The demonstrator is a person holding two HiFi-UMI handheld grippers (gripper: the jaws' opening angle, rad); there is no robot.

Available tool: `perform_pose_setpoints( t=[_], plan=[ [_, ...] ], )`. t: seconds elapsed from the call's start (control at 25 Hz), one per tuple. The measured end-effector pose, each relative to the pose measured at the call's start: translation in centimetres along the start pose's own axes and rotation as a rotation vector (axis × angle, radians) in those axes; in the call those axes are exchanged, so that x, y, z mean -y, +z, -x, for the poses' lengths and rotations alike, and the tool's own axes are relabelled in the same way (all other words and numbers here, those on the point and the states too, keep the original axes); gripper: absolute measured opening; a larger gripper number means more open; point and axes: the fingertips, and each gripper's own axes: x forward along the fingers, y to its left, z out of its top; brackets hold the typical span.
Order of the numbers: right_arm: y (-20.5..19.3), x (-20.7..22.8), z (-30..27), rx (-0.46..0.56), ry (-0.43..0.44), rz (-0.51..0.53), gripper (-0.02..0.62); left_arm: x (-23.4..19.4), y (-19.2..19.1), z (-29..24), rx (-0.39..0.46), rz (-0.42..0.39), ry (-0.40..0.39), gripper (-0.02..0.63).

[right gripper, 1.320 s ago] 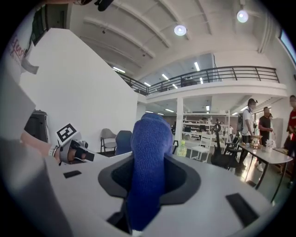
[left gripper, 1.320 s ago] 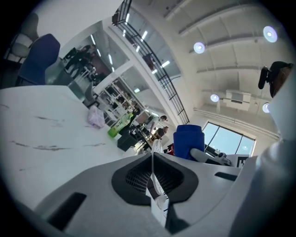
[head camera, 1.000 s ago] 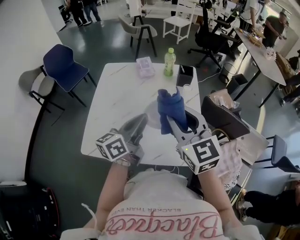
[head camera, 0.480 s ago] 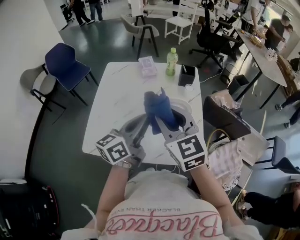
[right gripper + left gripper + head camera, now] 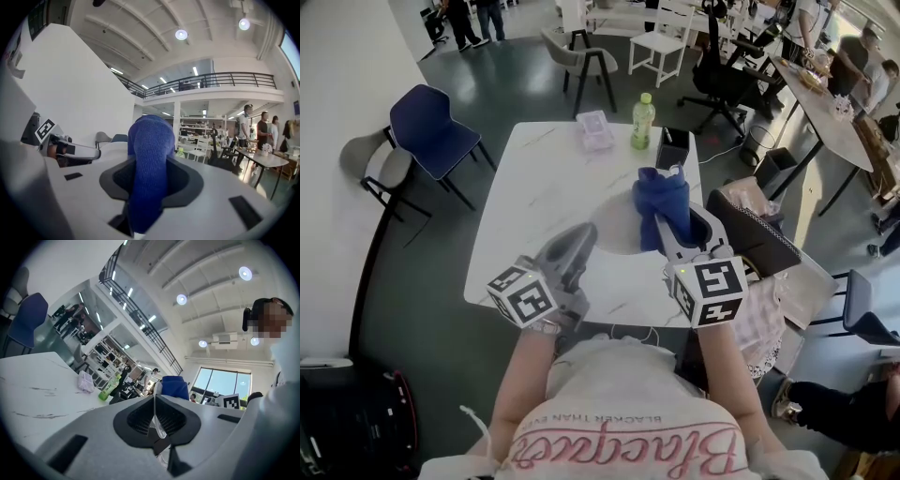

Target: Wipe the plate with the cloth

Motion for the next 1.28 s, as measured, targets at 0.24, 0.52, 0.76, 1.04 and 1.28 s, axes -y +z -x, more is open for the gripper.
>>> perform_pose_setpoints(
  t=[0.24,0.52,0.76,1.04,1.28],
  plan=[
    [-1.7,3.3,1.5,-0.031,-0.096,-0.039,0.123,0.0,0.0,0.3,0.004,-0.009,-0.002,0.012],
    [0.3,0.7,3.2,0.026,-0.044,-0.039,0.123,-0.1,-0.1,0.3,0.006,-0.014,0.018,0.012],
    [0.5,-6.7,1.3,0.025,0.157,0.063,0.123,0.1,0.2,-0.1,0.024,-0.007,0.020,0.012],
    [-0.2,-10.9,-0.9,-0.022,0.256,0.127,0.123,-0.1,0.7,0.0,0.040,-0.002,0.033,0.012],
    [-1.5,-10.9,-1.4,-0.070,0.284,0.224,0.123,-0.8,1.2,0.3,0.063,0.010,0.045,0.012]
  ],
)
